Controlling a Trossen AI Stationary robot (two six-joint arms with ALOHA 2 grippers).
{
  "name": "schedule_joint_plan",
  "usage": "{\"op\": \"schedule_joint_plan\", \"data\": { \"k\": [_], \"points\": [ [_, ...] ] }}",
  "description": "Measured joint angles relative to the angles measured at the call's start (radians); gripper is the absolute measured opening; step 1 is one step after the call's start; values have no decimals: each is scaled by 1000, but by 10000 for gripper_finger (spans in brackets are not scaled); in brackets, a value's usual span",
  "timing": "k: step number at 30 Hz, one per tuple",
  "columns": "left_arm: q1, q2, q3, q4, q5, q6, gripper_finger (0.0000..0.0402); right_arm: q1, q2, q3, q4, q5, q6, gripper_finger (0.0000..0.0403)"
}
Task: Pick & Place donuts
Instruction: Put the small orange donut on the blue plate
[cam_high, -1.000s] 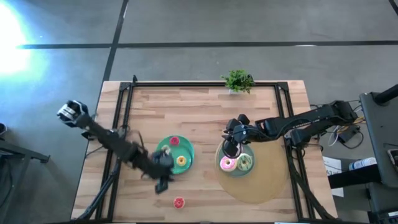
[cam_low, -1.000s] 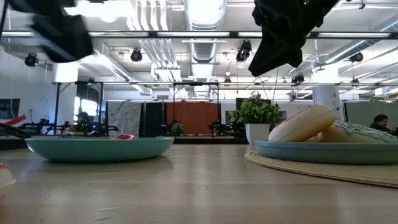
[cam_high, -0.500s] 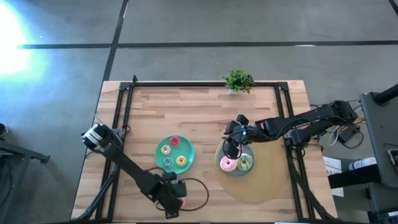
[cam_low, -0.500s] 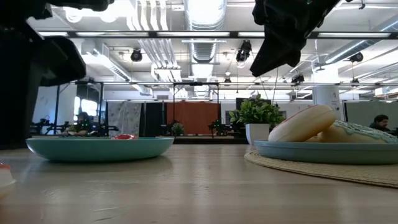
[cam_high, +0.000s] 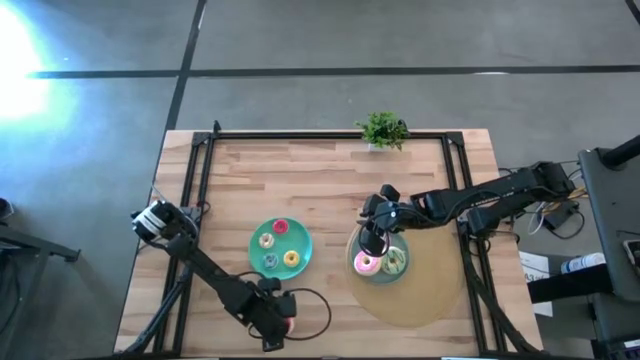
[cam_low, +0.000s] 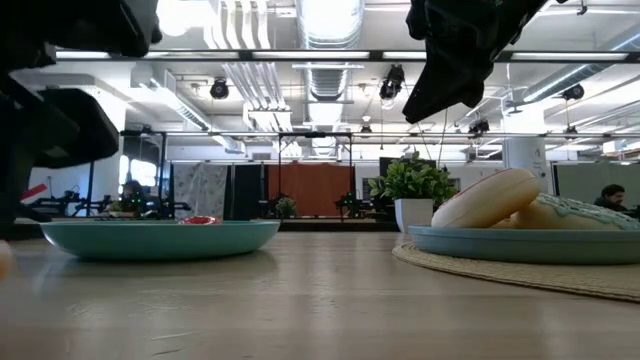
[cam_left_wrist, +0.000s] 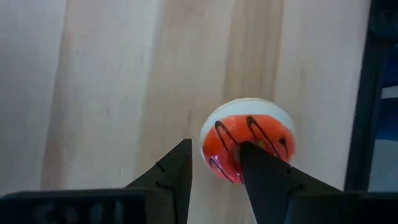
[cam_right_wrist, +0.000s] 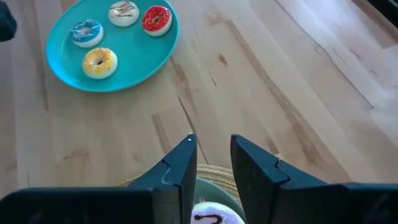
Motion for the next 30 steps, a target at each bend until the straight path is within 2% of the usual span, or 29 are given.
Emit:
{"op": "schedule_joint_plan", "data": {
  "k": [7, 15, 19, 25, 30],
  "points": [
    [22, 0, -64, 123, -4, -61, 100, 0, 0, 0, 0, 0, 14, 84],
    [52, -2, -77, 192, -3, -54, 10, 1, 0, 0, 0, 1, 37, 84],
    [73, -25, -79, 150, -6, -40, 2, 5, 0, 0, 0, 3, 38, 87],
    [125, -153, -82, 6, -107, 1, 1, 12, 0, -1, 0, 3, 35, 86],
    [214, -282, -104, -14, -269, 67, 1, 12, 0, -1, 0, 3, 32, 79]
  ]
}}
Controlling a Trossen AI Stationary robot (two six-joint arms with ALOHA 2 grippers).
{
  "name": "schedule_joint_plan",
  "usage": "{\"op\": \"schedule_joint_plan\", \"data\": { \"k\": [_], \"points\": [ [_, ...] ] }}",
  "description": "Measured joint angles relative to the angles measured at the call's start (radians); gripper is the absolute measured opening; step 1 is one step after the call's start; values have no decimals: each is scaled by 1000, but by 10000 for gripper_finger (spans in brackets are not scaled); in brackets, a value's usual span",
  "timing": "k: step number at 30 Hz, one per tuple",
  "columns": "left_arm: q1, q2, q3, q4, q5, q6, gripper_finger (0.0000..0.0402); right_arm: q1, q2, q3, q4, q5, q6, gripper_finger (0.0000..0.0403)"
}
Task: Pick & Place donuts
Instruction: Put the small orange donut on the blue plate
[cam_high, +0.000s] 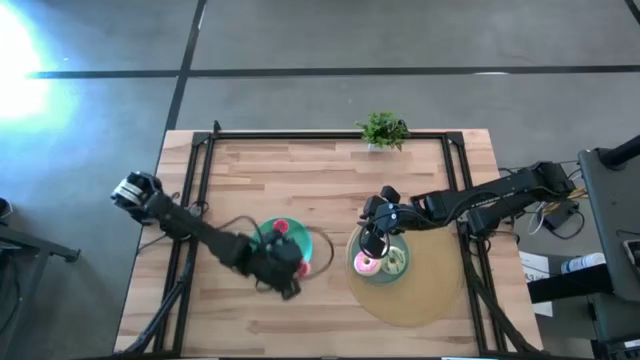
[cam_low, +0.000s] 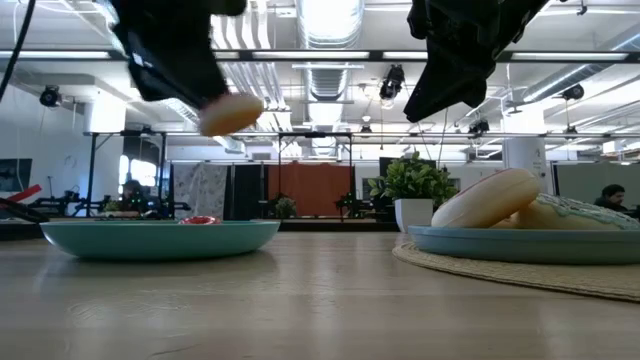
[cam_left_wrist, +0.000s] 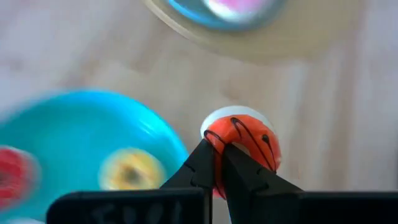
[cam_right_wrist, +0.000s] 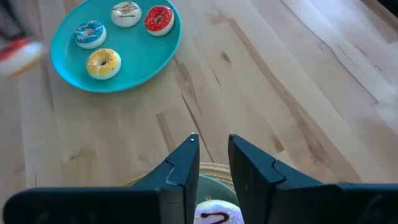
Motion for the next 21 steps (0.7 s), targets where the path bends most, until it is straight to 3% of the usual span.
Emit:
{"op": "schedule_joint_plan", "data": {
  "k": [4, 11, 17, 21],
  "points": [
    [105, -27, -43, -19, -19, 55, 0, 0, 0, 0, 0, 0, 0, 82],
    [257, 26, -124, -23, 50, 70, 0, 14, 0, 0, 0, 0, 4, 88],
    [320, 27, -147, 4, 109, 47, 3, 40, 0, 0, 0, 2, 7, 80],
    [330, 26, -158, 6, 144, 41, 37, 46, 0, 0, 1, 7, 10, 77]
  ]
}}
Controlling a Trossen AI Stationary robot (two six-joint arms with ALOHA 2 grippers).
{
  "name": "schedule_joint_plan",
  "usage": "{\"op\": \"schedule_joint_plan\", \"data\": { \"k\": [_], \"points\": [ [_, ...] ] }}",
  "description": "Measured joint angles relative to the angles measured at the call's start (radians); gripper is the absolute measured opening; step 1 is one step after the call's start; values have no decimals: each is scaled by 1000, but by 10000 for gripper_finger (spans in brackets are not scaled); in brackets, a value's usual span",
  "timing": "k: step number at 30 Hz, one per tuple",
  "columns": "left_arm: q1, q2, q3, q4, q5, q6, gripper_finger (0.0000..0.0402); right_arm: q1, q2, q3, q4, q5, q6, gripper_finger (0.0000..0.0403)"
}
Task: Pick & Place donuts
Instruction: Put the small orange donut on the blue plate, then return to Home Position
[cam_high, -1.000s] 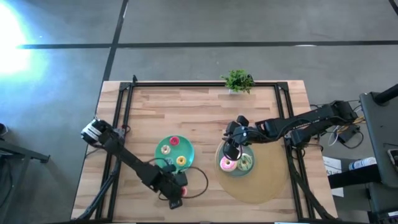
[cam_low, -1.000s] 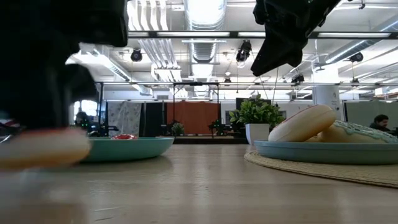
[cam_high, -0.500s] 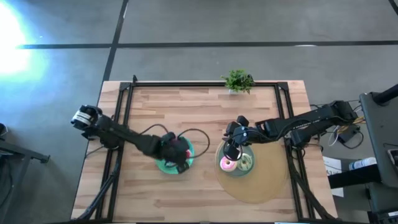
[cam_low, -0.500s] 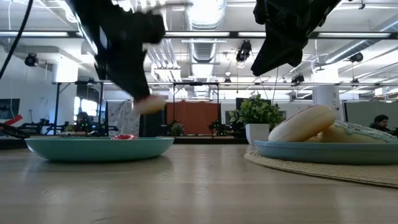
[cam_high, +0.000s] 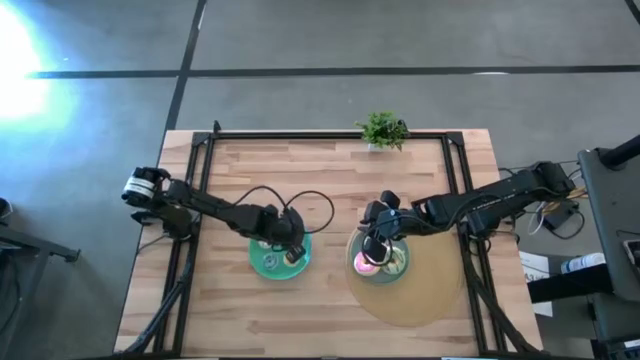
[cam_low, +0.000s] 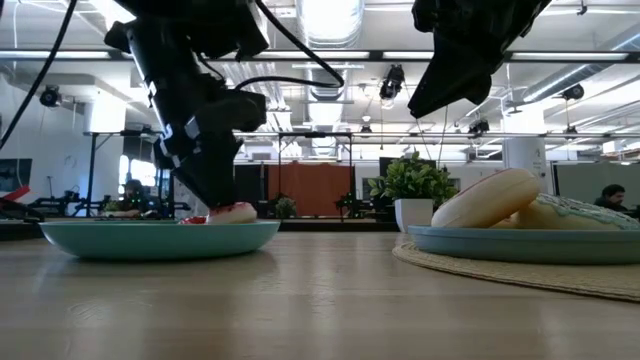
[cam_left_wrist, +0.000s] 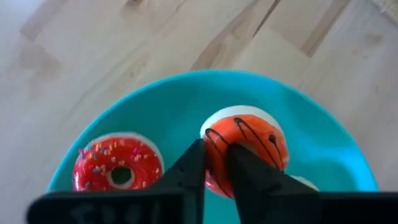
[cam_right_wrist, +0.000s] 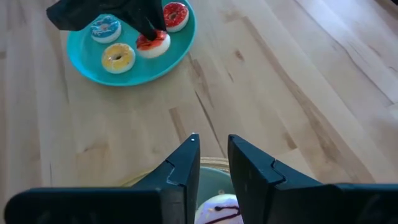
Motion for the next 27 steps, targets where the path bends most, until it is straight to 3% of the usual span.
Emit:
{"op": "schedule_joint_plan", "data": {
  "k": [6, 9, 17, 27],
  "points": [
    [0, -6, 6, -5, 2, -76, 107, 0, 0, 0, 0, 3, 4, 80],
    [-2, -17, 21, -12, 3, -77, 124, 0, 0, 0, 0, 3, 4, 78],
    [-13, -47, 113, -69, 114, -70, 128, 0, -13, 0, 7, 4, 4, 80],
    [-26, -190, 208, -98, 173, 56, 128, -13, -185, 0, -6, 4, -65, 73]
  ]
}}
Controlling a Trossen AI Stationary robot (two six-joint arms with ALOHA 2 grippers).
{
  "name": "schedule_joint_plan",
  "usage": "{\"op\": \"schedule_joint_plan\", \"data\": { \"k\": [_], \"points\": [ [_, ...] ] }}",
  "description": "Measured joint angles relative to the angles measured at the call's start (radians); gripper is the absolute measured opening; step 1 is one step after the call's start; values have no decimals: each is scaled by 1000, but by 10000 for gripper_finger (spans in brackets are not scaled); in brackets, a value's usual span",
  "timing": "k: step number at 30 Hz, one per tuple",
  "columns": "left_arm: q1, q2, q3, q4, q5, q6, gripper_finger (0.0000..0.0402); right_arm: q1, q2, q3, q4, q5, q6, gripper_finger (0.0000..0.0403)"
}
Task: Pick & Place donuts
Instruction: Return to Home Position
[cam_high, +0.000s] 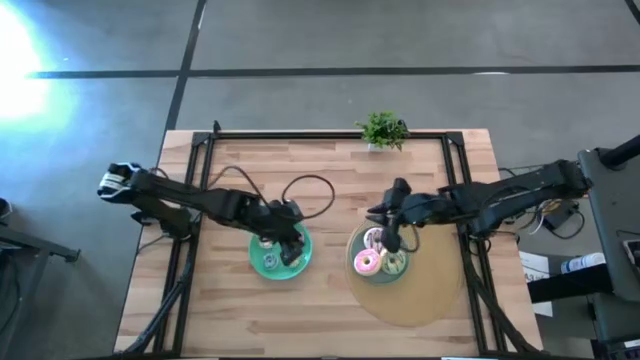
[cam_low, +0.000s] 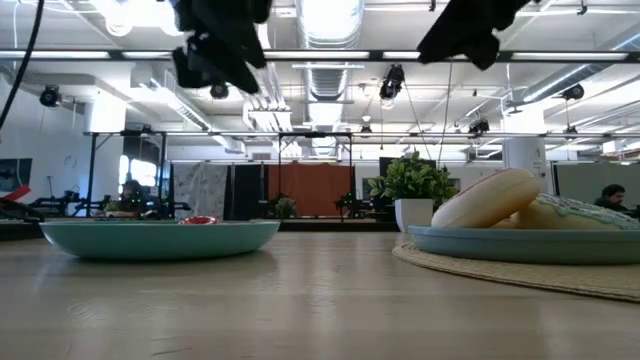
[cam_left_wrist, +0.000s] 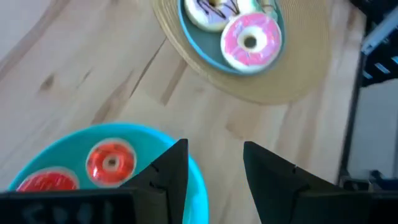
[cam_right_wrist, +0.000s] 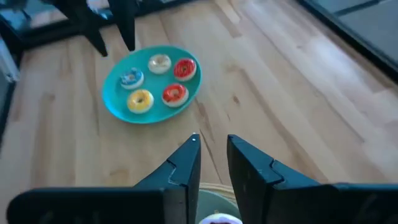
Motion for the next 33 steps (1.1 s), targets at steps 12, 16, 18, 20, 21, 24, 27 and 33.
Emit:
{"op": "schedule_joint_plan", "data": {
  "k": [12, 16, 18, 20, 21, 24, 27, 33],
  "points": [
    [1, -269, -205, 172, 49, 39, 128, -4, -292, 0, -242, 186, 60, 68],
    [18, -339, -390, 508, 138, 48, 129, -4, -343, 0, -242, 231, 111, 70],
    [31, -373, -486, 614, 164, 15, 129, -4, -356, 0, -242, 238, 104, 72],
    [40, -415, -572, 674, 174, -15, 129, -4, -358, 0, -242, 238, 86, 74],
    [43, -442, -609, 689, 174, -23, 129, -4, -358, 0, -243, 238, 80, 75],
    [54, -541, -693, 736, 176, -25, 129, -4, -352, 0, -256, 238, 58, 77],
    [63, -655, -749, 742, 159, 10, 129, -4, -337, -1, -261, 238, 54, 74],
    [81, -877, -859, 675, 35, 51, 129, -4, -310, -1, -253, 237, 54, 64]
  ]
}}
